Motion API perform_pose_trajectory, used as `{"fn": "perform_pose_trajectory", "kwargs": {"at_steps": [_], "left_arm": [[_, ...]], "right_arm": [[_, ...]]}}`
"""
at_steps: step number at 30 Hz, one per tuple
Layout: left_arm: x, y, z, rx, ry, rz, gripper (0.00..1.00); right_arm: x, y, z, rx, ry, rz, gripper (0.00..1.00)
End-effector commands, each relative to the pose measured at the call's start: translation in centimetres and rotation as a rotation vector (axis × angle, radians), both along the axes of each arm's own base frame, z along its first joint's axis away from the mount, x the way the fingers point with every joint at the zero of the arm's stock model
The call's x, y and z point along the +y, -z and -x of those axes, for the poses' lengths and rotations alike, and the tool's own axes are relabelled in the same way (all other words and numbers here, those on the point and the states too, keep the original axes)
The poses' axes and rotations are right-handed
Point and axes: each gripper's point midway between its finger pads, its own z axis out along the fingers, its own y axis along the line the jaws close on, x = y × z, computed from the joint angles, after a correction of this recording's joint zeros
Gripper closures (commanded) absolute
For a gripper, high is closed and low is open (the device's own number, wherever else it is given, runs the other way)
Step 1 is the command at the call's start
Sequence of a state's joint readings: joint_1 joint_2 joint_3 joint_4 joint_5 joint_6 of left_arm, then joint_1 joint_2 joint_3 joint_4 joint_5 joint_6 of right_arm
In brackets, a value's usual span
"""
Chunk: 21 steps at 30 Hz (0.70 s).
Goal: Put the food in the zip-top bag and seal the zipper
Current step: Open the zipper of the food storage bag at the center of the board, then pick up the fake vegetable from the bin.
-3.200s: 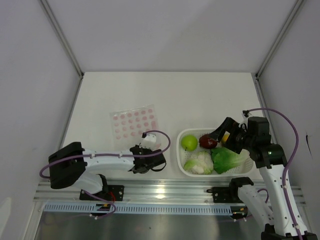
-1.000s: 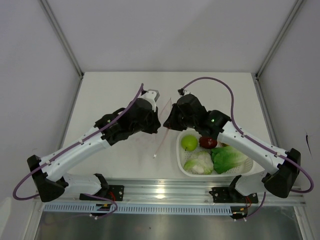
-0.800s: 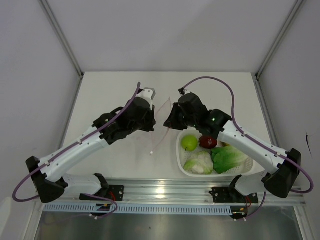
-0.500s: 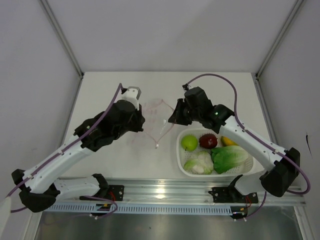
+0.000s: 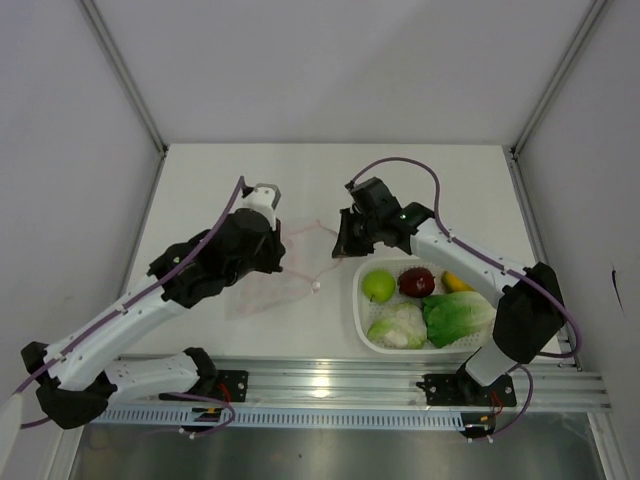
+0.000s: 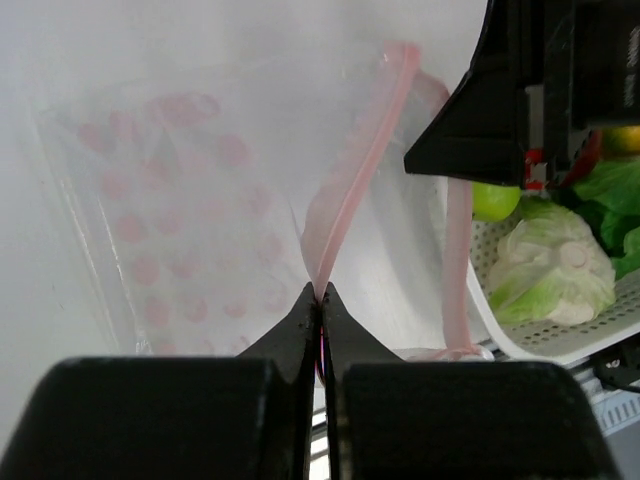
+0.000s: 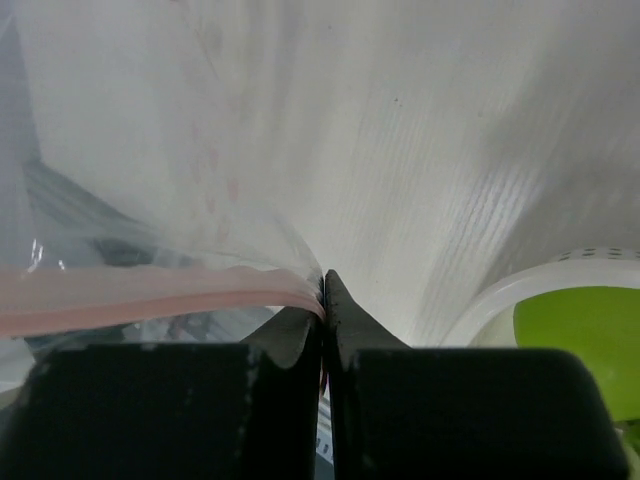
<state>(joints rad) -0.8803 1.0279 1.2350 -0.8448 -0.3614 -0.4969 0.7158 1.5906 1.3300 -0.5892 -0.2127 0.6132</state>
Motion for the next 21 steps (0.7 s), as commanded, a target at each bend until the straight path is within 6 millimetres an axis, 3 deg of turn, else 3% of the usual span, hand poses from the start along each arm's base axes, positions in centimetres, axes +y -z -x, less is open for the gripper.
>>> {"fn": "perform_pose_trajectory", "kwargs": {"at_steps": [1,5,8,9,10,11,13,14,19,21], "left_arm": [[-1.5,1.8,0.3,0.059,0.047,0.016,1.0],[-2.5,3.0,0.0,0.087,0.067,0.002,1.0],[-3.1,2.8,-0.6,0.081,0.069,0.002,0.99],[-3.2,2.6,-0.8,0.076,0.071,0.005,0.99],[-3.4,2.6,-1.1,0.078,0.068,0.003,0.99],[-3.6,2.4,-1.2,0.074,0.07,0.007,0.99],[-4.0,2.0,-1.5,0.071,0.078,0.013,0.99],[-4.1,2.0,-1.6,0.071,0.082,0.014,1.0],[-4.5,1.4,-2.3,0.057,0.093,0.023,0.99],[-4.6,1.4,-2.5,0.057,0.093,0.026,0.99]], "right_arm": [[0.7,-1.2,-0.4,-0.045,-0.04,-0.02,0.94],[1.1,-3.3,-0.2,-0.088,-0.062,-0.036,0.66],[0.8,-4.6,0.0,-0.116,-0.064,-0.028,0.51],[0.7,-6.0,0.0,-0.143,-0.06,-0.04,0.41],[0.2,-6.4,0.1,-0.147,-0.048,-0.022,0.36],[-0.1,-7.1,0.2,-0.16,-0.042,-0.023,0.25],[-1.2,-8.9,0.5,-0.191,-0.019,-0.02,0.15],[-1.8,-9.5,0.7,-0.2,-0.006,-0.014,0.05],[-6.9,-11.5,3.2,-0.209,0.11,0.039,0.01],[-9.9,-11.1,3.7,-0.177,0.229,0.087,0.01]]}}
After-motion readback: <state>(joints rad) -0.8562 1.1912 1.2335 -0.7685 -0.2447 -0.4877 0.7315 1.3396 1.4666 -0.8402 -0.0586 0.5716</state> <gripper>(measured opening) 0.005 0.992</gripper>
